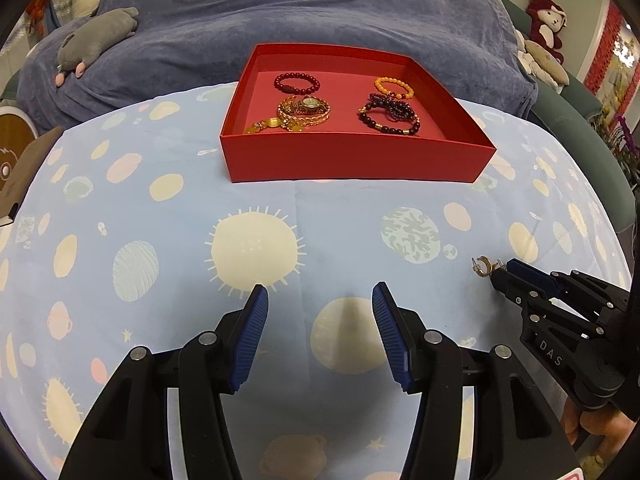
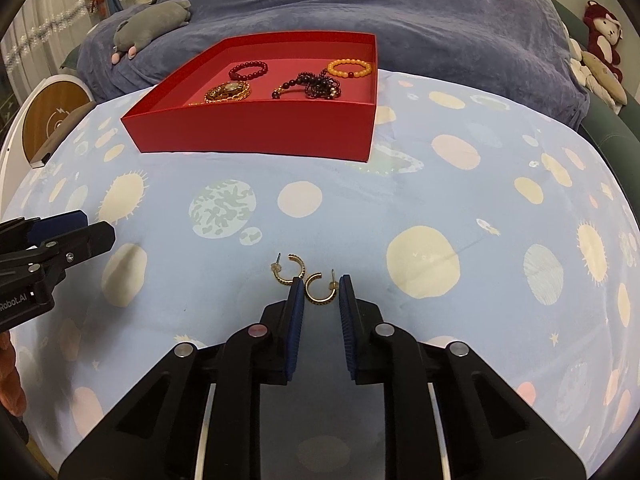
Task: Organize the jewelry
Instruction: 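Grasp one gold hoop earring with the right tool while the left tool grasps the other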
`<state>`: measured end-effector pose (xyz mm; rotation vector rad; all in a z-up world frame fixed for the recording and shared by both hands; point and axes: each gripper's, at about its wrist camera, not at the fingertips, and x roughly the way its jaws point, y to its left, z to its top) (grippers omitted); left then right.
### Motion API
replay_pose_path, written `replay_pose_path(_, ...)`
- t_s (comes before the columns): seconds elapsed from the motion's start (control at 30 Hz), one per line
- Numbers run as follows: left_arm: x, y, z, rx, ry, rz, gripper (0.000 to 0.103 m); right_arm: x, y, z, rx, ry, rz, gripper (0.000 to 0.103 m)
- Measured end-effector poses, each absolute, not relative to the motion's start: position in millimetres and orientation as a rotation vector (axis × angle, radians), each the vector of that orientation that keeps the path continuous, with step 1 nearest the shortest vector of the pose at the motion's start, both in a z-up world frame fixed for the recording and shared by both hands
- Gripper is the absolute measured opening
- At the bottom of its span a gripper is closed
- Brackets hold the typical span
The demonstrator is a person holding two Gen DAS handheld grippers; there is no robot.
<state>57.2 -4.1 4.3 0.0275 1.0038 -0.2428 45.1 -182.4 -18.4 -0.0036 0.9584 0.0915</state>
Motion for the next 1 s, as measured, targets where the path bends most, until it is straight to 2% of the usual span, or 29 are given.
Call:
replay_pose_path(0.23, 54.5, -22.9, 2.4, 0.007, 1.016, -0.307, 0.051, 40.2, -197.8, -11.9, 0.027, 0.954, 0.054, 0.017)
replay_pose_path(0.73, 55.6, -123.3, -19.8, 0.060, 1.023, -0.451, 0.051, 27.7, -248.1, -3.6, 0.111, 0.941, -0.017, 0.017)
replay_pose_path(0.8, 55.8, -130.3, -20.6, 0.088, 0.986, -0.438, 0.046, 27.2, -253.7, -3.2, 0.124, 0.941, -0.024, 0.017)
replay_pose_path(0.97, 54.8, -136.9, -23.1, 0.140, 0.938, -0.418, 0.016, 26.7, -261.1, -4.4, 0.142, 0.949, -0.028, 0.017)
replay_pose_path(1.0, 53.9, -136.6, -23.3, 0.149, 0.932, -0.423, 0.016, 26.8, -261.9, -4.6, 0.147, 0.951, -0.026, 0.017)
